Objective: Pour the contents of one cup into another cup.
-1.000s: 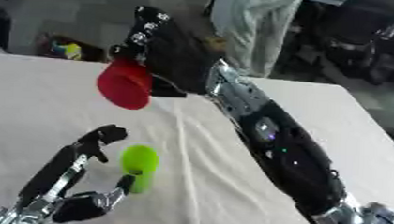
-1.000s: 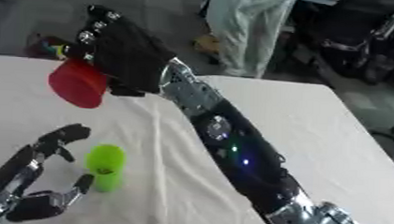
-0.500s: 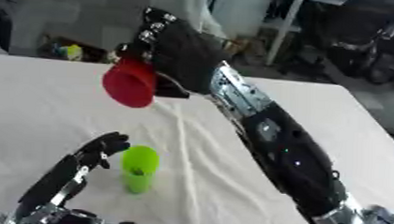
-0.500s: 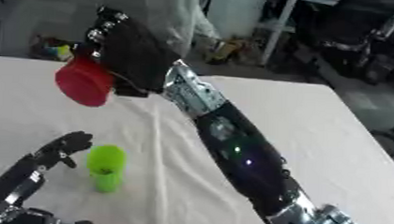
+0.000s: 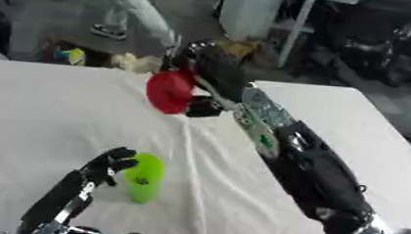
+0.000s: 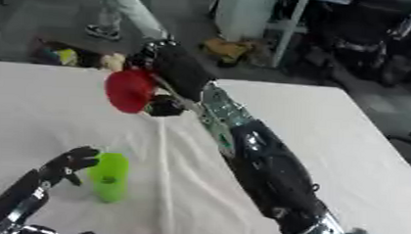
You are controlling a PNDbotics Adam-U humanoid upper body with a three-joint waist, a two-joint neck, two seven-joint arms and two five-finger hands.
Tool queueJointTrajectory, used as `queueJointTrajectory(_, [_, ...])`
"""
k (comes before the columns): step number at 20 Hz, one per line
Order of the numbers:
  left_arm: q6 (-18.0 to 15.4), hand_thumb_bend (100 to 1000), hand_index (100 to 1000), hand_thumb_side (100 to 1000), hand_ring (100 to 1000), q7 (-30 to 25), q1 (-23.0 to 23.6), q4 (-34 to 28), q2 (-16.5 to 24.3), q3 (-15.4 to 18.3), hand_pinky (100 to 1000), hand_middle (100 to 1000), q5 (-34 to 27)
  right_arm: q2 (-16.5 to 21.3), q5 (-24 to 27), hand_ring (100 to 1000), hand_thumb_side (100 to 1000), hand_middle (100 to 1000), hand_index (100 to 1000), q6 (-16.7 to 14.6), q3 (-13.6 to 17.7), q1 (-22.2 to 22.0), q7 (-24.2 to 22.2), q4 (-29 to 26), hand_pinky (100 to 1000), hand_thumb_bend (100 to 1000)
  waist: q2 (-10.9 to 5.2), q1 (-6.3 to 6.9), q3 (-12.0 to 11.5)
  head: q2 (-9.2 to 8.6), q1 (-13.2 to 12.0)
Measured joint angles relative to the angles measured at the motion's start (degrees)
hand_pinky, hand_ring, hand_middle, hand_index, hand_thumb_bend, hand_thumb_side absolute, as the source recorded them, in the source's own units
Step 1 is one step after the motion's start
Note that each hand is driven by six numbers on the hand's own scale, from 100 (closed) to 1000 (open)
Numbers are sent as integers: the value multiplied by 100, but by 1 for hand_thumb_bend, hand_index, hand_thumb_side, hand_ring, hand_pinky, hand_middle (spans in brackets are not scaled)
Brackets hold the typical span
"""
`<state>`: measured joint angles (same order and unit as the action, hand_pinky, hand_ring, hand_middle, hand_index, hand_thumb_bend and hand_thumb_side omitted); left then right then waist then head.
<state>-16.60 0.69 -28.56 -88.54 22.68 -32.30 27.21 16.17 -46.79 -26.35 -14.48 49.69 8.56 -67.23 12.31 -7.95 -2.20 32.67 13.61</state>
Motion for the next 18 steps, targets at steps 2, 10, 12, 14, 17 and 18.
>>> queueJointTrajectory(2, [-25, 668, 909, 762, 1000, -90, 0, 4, -1, -28, 614, 919, 1, 45, 752, 100, 100, 100, 372, 92, -1, -64, -410, 84, 461, 100, 0, 5, 10, 0, -4])
queueJointTrajectory(10, [-133, 644, 911, 802, 1000, -285, -1, 127, -44, -72, 629, 936, 65, 84, 2478, 100, 100, 100, 377, 384, -80, -327, -1476, 222, 478, 100, 0, 8, 36, 0, -12])
queueJointTrajectory(12, [-157, 640, 912, 805, 1000, -281, -1, 170, -61, -71, 630, 938, 100, 84, 2702, 100, 100, 100, 375, 412, -112, -376, -1611, 217, 478, 100, 0, 11, 42, 0, -11])
queueJointTrajectory(14, [-191, 636, 912, 808, 1000, -266, -1, 204, -87, -68, 631, 939, 144, 76, 2867, 100, 100, 100, 373, 413, -132, -436, -1716, 215, 479, 100, 0, 22, 42, 0, -3])
queueJointTrajectory(17, [-242, 628, 913, 818, 1000, -231, -1, 256, -114, -66, 631, 940, 214, 51, 3020, 100, 100, 100, 375, 363, -147, -525, -1839, 227, 486, 100, 0, 48, 41, 0, 12])
queueJointTrajectory(18, [-258, 625, 913, 819, 1000, -216, 0, 273, -129, -66, 631, 940, 231, 33, 3056, 100, 100, 100, 377, 328, -147, -548, -1879, 249, 493, 100, 0, 48, 39, 0, 15])
